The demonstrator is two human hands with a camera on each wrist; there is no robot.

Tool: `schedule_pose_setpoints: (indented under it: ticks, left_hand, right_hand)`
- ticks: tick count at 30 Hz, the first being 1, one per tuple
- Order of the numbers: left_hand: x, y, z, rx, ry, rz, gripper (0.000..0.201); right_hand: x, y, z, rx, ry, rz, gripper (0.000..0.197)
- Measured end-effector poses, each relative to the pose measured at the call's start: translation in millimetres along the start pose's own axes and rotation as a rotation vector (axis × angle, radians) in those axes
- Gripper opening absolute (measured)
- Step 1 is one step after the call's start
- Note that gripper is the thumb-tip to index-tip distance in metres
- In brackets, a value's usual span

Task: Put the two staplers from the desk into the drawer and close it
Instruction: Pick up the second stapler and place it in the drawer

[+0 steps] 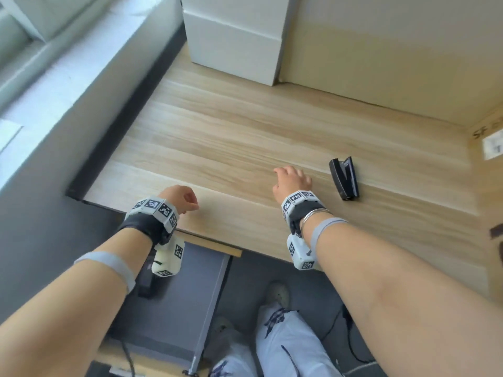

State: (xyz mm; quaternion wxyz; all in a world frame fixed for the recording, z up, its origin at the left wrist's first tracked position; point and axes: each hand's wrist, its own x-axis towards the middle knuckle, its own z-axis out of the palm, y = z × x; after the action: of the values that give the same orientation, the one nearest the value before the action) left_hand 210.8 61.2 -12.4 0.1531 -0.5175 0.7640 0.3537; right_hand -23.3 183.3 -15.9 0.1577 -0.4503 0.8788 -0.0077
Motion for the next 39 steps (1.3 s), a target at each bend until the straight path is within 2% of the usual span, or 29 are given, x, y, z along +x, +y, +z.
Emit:
schedule_pose_setpoints:
  ticks: [6, 11, 18, 21, 23, 26, 27, 33, 39]
  left_hand:
    - [33, 54, 20, 0.006, 0.136, 0.003, 0.032]
    - [54, 73, 33, -0.044, 0.219, -0.058, 0.030]
    - [65, 83, 42, -0.046, 0.289, -0.088, 0.029]
    - [65, 82, 44, -0.036, 0.310, -0.081, 0.030]
    - [62, 83, 45, -0.036, 0.317, -0.091, 0.030]
    - [55, 85, 45, -0.036, 0.286, -0.095, 0.031]
    - [52, 83, 45, -0.046, 0.268, -0.095, 0.031]
    - [26, 56, 40, -0.030, 0.226, -0.069, 0.027]
    - [-19, -5, 33, -0.048, 0.238, -0.082, 0.028]
  right_hand:
    - [23, 84, -24, -0.045, 0.035, 0.275, 0.043]
    - [33, 118, -20, 0.037, -0.023, 0.414, 0.060]
    - [53, 136, -9, 0.196, -0.096, 0.458, 0.077]
    - [54, 136, -14, 0.226, -0.130, 0.419, 0.070]
    - [54, 131, -19, 0.270, -0.127, 0.401, 0.072]
    - [49, 114, -28, 0.274, -0.156, 0.343, 0.091]
    - [46, 106, -30, 0.271, -0.167, 0.311, 0.092]
    - [11, 42, -27, 0.388, -0.161, 0.185, 0.061]
    - [-46, -50, -2, 0.485, -0.235, 0.065, 0.055]
